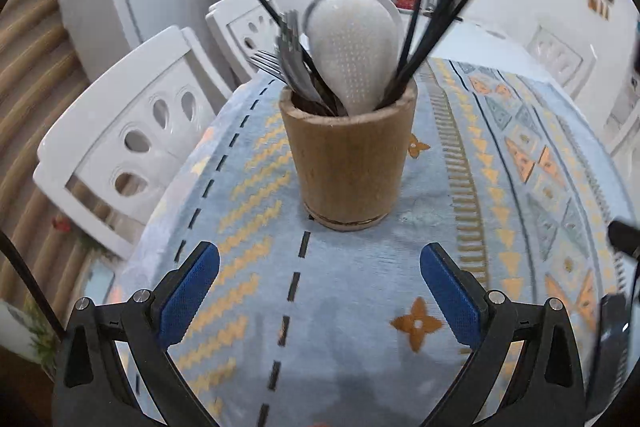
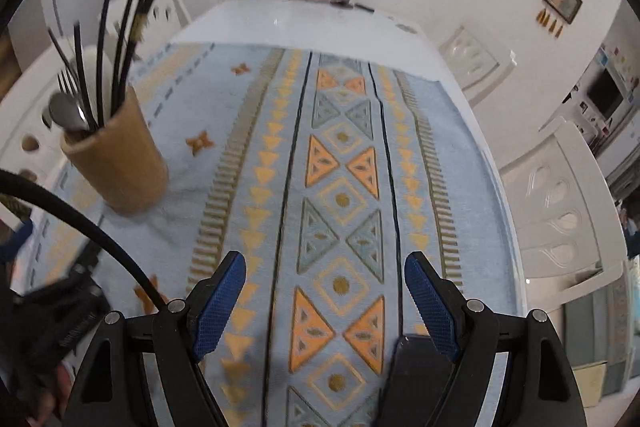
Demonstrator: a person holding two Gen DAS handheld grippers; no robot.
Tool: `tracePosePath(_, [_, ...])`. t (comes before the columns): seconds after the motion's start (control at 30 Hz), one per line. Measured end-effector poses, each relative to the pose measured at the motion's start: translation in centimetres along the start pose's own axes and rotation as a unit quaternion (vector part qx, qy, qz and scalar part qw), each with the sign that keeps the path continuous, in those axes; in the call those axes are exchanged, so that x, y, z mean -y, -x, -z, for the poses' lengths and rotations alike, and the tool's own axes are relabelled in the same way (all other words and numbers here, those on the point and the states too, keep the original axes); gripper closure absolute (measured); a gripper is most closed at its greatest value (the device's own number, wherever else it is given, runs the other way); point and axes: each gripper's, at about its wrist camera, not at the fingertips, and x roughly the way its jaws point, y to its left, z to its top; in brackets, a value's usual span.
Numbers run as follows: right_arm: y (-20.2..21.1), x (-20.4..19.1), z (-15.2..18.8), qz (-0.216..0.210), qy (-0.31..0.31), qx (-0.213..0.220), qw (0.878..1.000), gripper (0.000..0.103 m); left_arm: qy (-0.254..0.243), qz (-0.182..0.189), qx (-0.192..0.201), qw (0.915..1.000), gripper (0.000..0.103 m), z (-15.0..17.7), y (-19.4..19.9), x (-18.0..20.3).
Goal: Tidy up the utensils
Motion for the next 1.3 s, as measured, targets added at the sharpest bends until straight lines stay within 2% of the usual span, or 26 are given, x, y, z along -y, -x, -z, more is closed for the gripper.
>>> tracePosePath(0.1, [0.6, 1.7, 0.2, -0.027, -0.048, 0.008, 0.998, 0.023, 0.018, -0.009, -0.012, 0.9997, 0.002, -0.6, 1.1, 0.0])
tracePosePath(0.23, [2.0, 2.7, -0.1, -0.037, -0.061, 0.033, 0.997, 0.023, -0.018, -0.042, -0.048, 0.9978, 0.002, -1.6, 1.7, 1.4])
tracePosePath(0.37, [3.9, 3.2, -0.9, -0.049, -0.058, 0.077, 0.994, 0.023, -0.050, -0.056, -0.034, 0.9966, 0.002, -2.1, 3.7, 2.3])
tracePosePath(0.53, [4.6, 3.7, -1.1, -0.078, -0.080, 0.089, 0.990, 0.023, -0.049, -0.045, -0.011, 0.9977, 0.002, -2.2, 6.5, 2.4])
tracePosePath(0.77, [4.2, 3.5, -0.6, -0.090, -0.080, 0.065, 0.991, 0.023, -0.037, -0.017, 0.032, 0.9986, 0.002, -2.7, 8.7, 1.9])
tracePosePath(0.93, [3.7, 2.8, -0.3, -0.089, -0.070, 0.040, 0.993, 0.023, -0.053, 0.008, 0.057, 0.9970, 0.002, -2.5, 9.7, 2.7])
tracePosePath(1.0, [3.0, 2.7, -0.2, -0.079, -0.067, 0.018, 0.994, 0.023, -0.064, 0.001, 0.061, 0.9960, 0.002, -2.5, 9.6, 3.1])
tracePosePath(1.1, [2.2, 2.7, 0.5, -0.083, -0.075, -0.008, 0.994, 0.023, -0.082, -0.041, 0.078, 0.9927, 0.002, -2.3, 9.2, 3.3])
tracePosePath(1.3, [2.2, 2.8, 0.9, -0.068, -0.078, -0.013, 0.995, 0.023, -0.084, -0.025, 0.078, 0.9931, 0.002, -2.7, 8.9, 3.0])
